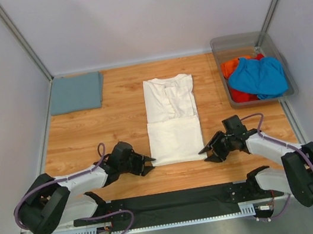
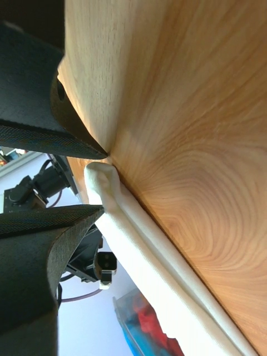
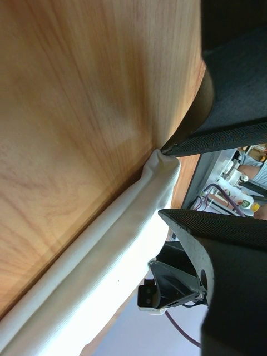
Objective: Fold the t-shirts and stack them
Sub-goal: Fold the tshirt
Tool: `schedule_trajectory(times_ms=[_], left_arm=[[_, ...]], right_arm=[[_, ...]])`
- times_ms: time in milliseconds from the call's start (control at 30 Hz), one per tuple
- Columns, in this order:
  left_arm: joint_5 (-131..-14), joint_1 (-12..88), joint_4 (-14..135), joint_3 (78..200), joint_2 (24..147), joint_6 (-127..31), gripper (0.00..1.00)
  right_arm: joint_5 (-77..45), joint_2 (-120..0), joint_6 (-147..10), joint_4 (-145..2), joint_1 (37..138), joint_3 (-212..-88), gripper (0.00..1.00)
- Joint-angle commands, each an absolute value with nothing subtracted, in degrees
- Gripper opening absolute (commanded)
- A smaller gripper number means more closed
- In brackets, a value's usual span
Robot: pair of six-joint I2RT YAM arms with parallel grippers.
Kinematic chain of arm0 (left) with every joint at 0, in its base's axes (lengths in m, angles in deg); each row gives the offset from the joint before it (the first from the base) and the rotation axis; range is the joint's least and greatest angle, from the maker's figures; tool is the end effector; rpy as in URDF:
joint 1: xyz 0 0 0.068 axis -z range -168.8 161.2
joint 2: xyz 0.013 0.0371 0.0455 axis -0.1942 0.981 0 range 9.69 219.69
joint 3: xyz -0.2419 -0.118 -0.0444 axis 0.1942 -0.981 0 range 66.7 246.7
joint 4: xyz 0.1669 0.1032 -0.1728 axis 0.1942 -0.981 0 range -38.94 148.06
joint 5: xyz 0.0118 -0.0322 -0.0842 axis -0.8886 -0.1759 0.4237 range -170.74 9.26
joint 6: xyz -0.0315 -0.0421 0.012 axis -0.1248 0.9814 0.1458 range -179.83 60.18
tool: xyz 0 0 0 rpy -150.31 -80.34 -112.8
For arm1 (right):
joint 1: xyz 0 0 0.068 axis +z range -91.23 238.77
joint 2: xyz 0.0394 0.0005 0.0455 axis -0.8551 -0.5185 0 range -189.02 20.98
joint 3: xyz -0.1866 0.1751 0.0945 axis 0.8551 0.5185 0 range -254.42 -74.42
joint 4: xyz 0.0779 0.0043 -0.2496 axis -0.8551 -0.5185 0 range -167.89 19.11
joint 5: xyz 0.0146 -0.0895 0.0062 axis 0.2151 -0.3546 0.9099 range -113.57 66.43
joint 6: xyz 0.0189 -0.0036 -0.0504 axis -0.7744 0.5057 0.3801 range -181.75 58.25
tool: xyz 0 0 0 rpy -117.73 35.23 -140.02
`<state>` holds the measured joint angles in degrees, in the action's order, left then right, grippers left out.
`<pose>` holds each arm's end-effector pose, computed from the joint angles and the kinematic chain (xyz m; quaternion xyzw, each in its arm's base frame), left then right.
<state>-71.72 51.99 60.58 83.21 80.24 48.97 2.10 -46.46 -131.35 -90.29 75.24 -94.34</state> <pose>0.1421 -0.1300 0.1139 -0.5048 0.7948 -0.3365 0.0145 0.1587 0.0632 0.1196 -0.3875 -0.8743 -0.2923 0.0060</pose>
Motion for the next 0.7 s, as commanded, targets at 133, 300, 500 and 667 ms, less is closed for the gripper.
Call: schedule_trajectory(times_ms=[133, 300, 500, 667], left_arm=[[-73.89, 51.28, 54.10, 82.87, 87.55, 45.82, 0.46], [-73.36, 50.93, 54.72, 83.05, 89.24, 45.73, 0.46], [-74.06, 49.43, 54.19, 82.61, 88.09, 44.86, 0.35], [-73.01, 48.11, 54.81, 83.40, 89.32, 39.95, 0.00]], right_arm=[[-7.58, -51.35, -129.16, -91.90, 75.29, -92.70, 0.45], [-7.66, -51.18, -128.90, -92.86, 75.20, -92.61, 0.45], [-8.28, -50.74, -128.37, -93.48, 74.94, -92.08, 0.41], [-6.09, -53.98, -125.30, -90.50, 74.85, -92.61, 0.00]])
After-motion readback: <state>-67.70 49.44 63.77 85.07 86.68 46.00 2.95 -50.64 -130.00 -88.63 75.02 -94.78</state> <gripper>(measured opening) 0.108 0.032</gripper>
